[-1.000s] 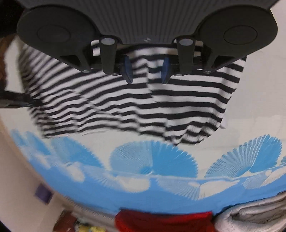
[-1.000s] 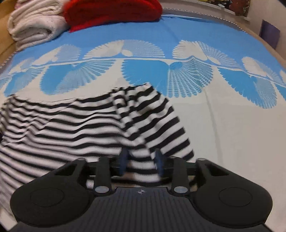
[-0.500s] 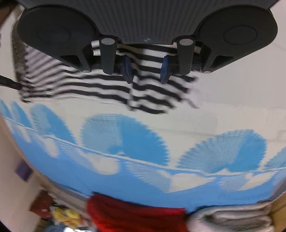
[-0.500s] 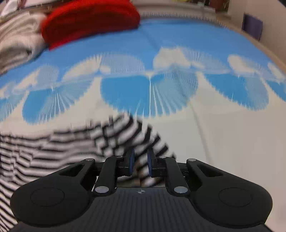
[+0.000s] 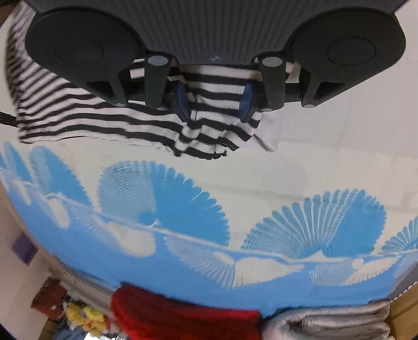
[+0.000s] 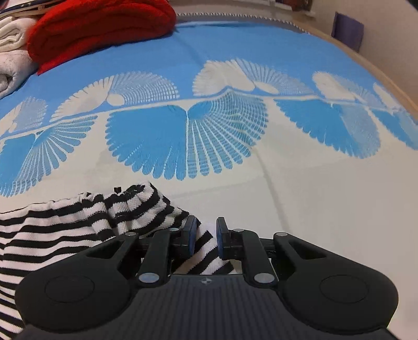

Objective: Fold small clothes

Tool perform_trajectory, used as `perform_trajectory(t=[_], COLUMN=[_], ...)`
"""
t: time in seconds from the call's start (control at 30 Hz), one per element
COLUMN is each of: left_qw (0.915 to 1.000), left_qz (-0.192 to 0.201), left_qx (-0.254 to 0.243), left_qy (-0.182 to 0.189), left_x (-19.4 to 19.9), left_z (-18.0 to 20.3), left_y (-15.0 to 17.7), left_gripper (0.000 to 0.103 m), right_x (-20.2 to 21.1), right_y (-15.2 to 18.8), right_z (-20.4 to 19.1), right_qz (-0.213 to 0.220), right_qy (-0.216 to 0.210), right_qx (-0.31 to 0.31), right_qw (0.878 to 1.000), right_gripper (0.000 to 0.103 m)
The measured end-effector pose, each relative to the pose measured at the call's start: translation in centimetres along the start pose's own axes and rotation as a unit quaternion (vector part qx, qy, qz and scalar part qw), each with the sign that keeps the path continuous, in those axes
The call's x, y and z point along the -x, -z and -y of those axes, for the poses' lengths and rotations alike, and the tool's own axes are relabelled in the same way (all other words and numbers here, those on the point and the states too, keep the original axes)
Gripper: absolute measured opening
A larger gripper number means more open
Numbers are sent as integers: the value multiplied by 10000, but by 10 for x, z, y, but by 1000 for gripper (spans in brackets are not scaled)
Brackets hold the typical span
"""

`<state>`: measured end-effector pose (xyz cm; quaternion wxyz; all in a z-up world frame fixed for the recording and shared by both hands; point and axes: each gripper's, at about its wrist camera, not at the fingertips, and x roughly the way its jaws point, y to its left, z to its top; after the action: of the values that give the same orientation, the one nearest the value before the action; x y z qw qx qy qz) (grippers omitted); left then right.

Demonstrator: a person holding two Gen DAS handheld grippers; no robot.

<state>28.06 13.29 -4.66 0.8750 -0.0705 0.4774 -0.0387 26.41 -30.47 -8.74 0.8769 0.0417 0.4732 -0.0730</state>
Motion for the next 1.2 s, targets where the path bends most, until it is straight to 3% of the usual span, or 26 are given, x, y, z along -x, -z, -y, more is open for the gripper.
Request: perform_trajectory(t=[0.13, 0.3, 0.37, 0.43, 0.47, 0.5, 0.57, 0.6, 0.63, 0.73, 0.87, 0.97, 1.03, 1.13, 1.2], left_qw=[9973, 9805, 9741, 9734, 9741, 9759, 9817, 9847, 9866, 9895, 9946, 9972, 9963, 9892, 9827], left_qz=[32, -407, -496, -749, -794, -738, -536, -251, 41, 572, 792, 754, 649, 349, 67], left_qx=[-403, -1412, -1753, -1944, -1987, -1950, -1743, -1636, -1537, -1249, -667, 6, 539, 1296, 1683], left_qy=[611, 1308, 1341, 949, 725, 637, 557, 555, 546, 443, 77, -17, 142, 584, 773], left_x=[41, 64, 58, 34, 27, 30, 52, 68, 85, 124, 148, 151, 150, 141, 133], left_z=[10, 40, 50, 52, 51, 51, 53, 53, 51, 41, 16, -7, -24, -48, -61], left_y=[14, 58, 78, 98, 107, 109, 106, 105, 105, 111, 134, 149, 153, 154, 154], left_gripper=[46, 46, 47, 48, 59, 61, 59, 59, 59, 57, 22, 17, 17, 18, 18], right_x=[31, 76, 86, 85, 77, 68, 64, 71, 79, 127, 193, 222, 227, 217, 217], right_y=[2, 27, 43, 60, 71, 83, 98, 97, 94, 80, 79, 94, 109, 121, 122], right_z=[9, 24, 29, 33, 33, 33, 34, 37, 42, 56, 60, 59, 59, 51, 46], right_qz=[255, 261, 22, -285, -556, -845, -922, -832, -737, 69, 1065, 1442, 1506, 1201, 1292], right_qy=[-186, -746, -978, -1084, -978, -785, -424, -369, -377, -554, -775, -1001, -1058, -940, -895], right_qx=[8, 350, 577, 810, 1013, 1294, 1770, 1751, 1573, 855, 434, 193, 86, 44, 49], right_qw=[9995, 9963, 9935, 9904, 9885, 9849, 9790, 9803, 9841, 9948, 9903, 9843, 9829, 9883, 9876], right_gripper=[18, 23, 23, 29, 30, 30, 30, 30, 30, 31, 38, 40, 40, 40, 40])
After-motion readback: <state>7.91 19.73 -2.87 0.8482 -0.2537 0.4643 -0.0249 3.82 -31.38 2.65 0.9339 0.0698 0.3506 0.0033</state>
